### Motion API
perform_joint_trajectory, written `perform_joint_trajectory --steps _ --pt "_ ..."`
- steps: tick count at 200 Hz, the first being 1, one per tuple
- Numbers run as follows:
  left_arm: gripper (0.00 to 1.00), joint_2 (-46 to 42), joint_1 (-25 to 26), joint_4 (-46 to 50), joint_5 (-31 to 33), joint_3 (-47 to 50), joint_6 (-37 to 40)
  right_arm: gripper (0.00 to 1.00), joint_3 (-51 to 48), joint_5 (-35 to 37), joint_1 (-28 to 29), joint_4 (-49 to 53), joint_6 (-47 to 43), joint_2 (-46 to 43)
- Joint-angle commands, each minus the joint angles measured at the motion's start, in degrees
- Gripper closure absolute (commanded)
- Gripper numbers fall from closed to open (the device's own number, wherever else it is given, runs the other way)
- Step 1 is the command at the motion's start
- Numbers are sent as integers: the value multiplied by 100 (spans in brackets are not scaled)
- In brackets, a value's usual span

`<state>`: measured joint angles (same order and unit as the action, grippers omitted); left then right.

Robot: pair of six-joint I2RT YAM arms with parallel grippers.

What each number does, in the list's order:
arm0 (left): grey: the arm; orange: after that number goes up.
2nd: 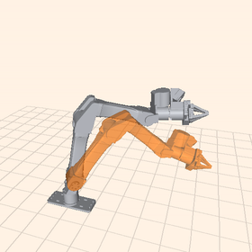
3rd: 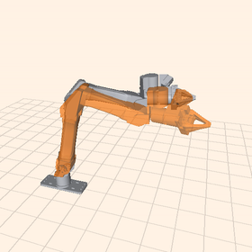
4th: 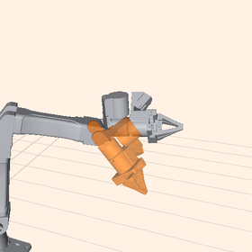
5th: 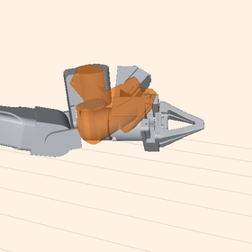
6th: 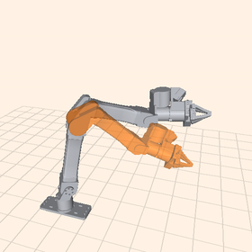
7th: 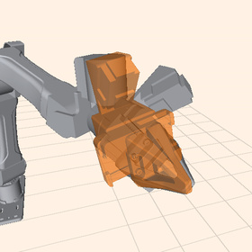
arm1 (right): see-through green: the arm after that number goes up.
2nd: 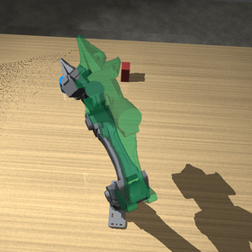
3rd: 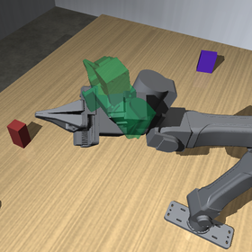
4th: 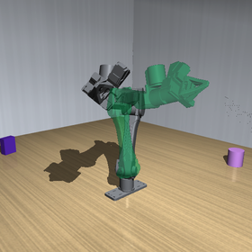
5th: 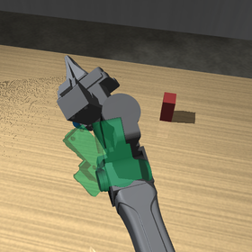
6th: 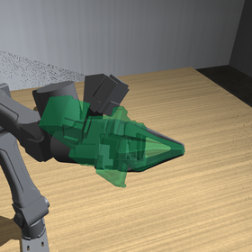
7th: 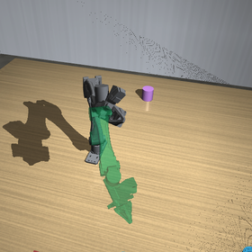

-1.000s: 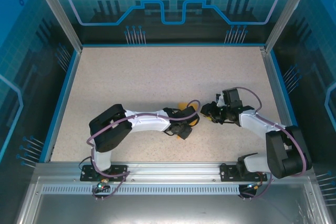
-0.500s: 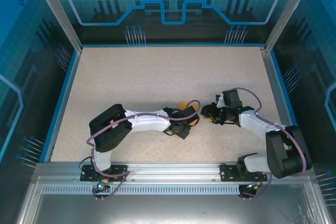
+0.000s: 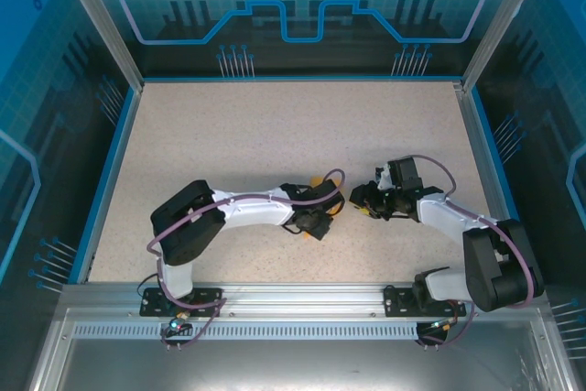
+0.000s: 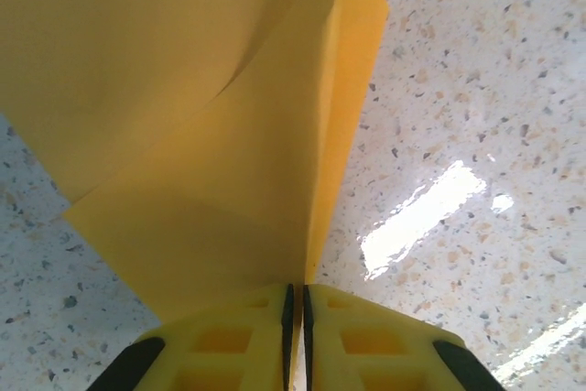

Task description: Fold a paper plane with a square sheet of paper (pick it up from the middle)

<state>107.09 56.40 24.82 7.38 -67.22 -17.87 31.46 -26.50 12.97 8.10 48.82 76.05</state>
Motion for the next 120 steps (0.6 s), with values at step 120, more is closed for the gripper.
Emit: perform_joint_trajectory --steps 120 --pt "90 -627 -487 -842 -1061 888 -338 63 603 -138 968 -680 432 970"
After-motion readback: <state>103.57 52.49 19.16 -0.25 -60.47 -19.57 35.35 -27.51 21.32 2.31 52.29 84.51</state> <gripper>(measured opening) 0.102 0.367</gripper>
